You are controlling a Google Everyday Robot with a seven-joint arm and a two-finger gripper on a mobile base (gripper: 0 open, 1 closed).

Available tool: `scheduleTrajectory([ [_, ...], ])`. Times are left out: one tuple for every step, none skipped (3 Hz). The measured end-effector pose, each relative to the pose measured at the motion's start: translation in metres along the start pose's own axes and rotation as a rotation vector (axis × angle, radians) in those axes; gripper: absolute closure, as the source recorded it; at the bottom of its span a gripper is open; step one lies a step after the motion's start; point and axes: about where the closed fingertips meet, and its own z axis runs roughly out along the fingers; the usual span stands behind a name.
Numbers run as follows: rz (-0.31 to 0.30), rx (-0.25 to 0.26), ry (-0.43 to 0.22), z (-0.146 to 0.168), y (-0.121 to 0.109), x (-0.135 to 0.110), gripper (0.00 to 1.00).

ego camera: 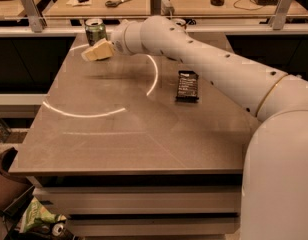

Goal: Knock green can over

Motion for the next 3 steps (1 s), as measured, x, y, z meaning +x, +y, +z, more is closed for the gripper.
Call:
scheduleTrajectory([
  [0.035, -0.007, -0.055, 0.01, 0.001, -0.005, 0.0],
  [0.057, -0.018, -0.101, 0.022, 0.005, -0.009, 0.0],
  [0.082, -0.022, -0.147, 0.03, 0.007, -0.004, 0.18],
])
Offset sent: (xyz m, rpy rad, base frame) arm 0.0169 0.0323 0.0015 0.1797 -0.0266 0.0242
